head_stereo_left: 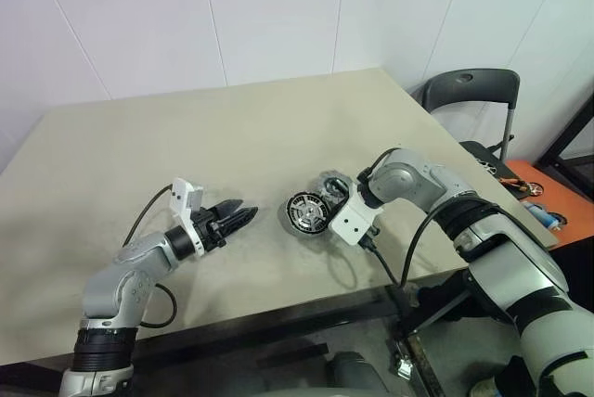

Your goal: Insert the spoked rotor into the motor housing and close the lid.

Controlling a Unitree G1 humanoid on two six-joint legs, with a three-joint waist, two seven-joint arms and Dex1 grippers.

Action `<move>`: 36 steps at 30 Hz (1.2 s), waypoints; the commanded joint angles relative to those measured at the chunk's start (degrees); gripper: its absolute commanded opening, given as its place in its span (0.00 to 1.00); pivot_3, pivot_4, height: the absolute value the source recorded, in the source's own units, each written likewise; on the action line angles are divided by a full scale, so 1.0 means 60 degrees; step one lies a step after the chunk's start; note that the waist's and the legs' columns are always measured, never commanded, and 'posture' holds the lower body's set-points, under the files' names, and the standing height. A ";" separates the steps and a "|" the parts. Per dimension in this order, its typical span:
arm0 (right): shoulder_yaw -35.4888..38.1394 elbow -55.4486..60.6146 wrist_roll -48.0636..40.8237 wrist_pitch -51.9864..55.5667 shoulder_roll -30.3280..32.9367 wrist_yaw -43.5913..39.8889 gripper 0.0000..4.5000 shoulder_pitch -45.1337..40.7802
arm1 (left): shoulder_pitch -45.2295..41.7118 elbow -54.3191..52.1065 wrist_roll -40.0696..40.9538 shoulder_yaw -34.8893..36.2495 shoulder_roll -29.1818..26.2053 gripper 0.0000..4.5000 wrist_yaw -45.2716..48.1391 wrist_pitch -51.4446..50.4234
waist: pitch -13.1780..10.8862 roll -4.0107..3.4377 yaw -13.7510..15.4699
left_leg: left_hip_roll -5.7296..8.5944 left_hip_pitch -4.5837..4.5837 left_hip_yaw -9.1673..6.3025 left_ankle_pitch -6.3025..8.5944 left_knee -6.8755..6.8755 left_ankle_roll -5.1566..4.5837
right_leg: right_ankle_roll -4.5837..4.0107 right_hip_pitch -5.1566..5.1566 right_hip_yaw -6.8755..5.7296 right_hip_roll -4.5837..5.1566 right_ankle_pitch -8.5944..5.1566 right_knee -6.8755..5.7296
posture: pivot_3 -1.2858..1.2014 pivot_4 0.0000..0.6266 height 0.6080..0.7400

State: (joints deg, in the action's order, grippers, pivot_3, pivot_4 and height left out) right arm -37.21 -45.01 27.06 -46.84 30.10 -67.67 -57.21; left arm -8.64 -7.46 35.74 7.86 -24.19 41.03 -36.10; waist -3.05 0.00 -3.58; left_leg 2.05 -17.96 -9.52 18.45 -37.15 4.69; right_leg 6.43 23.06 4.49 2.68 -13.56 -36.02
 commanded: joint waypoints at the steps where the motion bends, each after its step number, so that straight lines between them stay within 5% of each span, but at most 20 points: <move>1: -0.0090 0.0328 -0.0090 -0.0136 -0.0229 -0.0219 0.06 -0.0214 | -0.0092 -0.0425 0.0200 0.0095 0.0055 0.62 -0.0042 0.0039 | 0.0000 0.0000 -0.0033 | 0.0000 -0.0001 0.0001 0.0000 0.0000 0.0000 | 0.0000 0.0000 0.0000 0.0001 0.0000 0.0002 | 0.52 0.00 1.00; 5: 0.0116 0.0918 -0.0879 0.0752 -0.0324 -0.1331 0.02 -0.0239 | -0.0184 -0.0323 0.0162 0.0084 0.0105 0.62 -0.0032 0.0061 | 0.0000 -0.0001 -0.0069 | 0.0000 -0.0014 -0.0001 0.0000 0.0005 0.0000 | -0.0002 0.0016 0.0001 0.0003 -0.0001 0.0007 | 0.52 0.00 1.00; 9: 0.0230 0.3952 -0.3407 0.5984 0.0097 -0.4015 0.02 0.0198 | -0.0284 -0.0089 0.0101 0.0070 0.0118 0.62 0.0051 0.0131 | -0.0003 -0.0004 -0.0030 | 0.0000 -0.0059 -0.0018 0.0000 0.0001 0.0002 | -0.0005 0.0056 -0.0007 0.0005 -0.0001 0.0006 | 0.52 0.00 1.00; 15: -0.0430 0.5721 -0.4651 1.1221 0.0603 -0.4138 0.02 -0.0212 | -0.0464 0.0209 0.0042 0.0013 0.0132 0.62 0.0168 0.0215 | -0.0006 -0.0009 0.0220 | 0.0008 -0.0072 -0.0015 0.0001 0.0000 0.0002 | -0.0005 0.0072 -0.0012 0.0016 -0.0001 0.0005 | 0.52 0.00 1.00; 27: -0.1067 0.4475 -0.2921 1.2697 -0.0541 -0.2932 0.02 0.0063 | -0.0158 -0.0028 0.0062 0.0056 0.0131 0.62 0.0189 0.0236 | -0.0003 -0.0005 0.0275 | 0.0011 -0.0070 -0.0014 -0.0001 -0.0014 0.0004 | 0.0000 0.0061 -0.0019 0.0018 0.0000 0.0002 | 0.52 0.00 1.00; 36: -0.0343 0.1260 -0.3109 1.4800 -0.2619 -0.1850 0.02 -0.1290 | 0.0279 -0.0507 0.0057 -0.0051 0.0382 0.62 -0.0129 0.0236 | -0.0004 -0.0005 0.0157 | 0.0004 0.0017 -0.0024 -0.0059 -0.0012 0.0048 | -0.0029 -0.0006 -0.0017 -0.0009 0.0003 -0.0025 | 0.52 0.00 1.00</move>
State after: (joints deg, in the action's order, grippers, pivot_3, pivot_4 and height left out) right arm -41.87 -33.81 6.89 39.40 13.93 -83.27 -62.14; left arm -6.77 -7.80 35.61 7.42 -21.99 40.71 -35.49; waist -3.07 -0.03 -2.64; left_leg 2.07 -17.79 -9.69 18.05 -37.22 4.94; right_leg 6.23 22.96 4.39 2.61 -13.52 -36.18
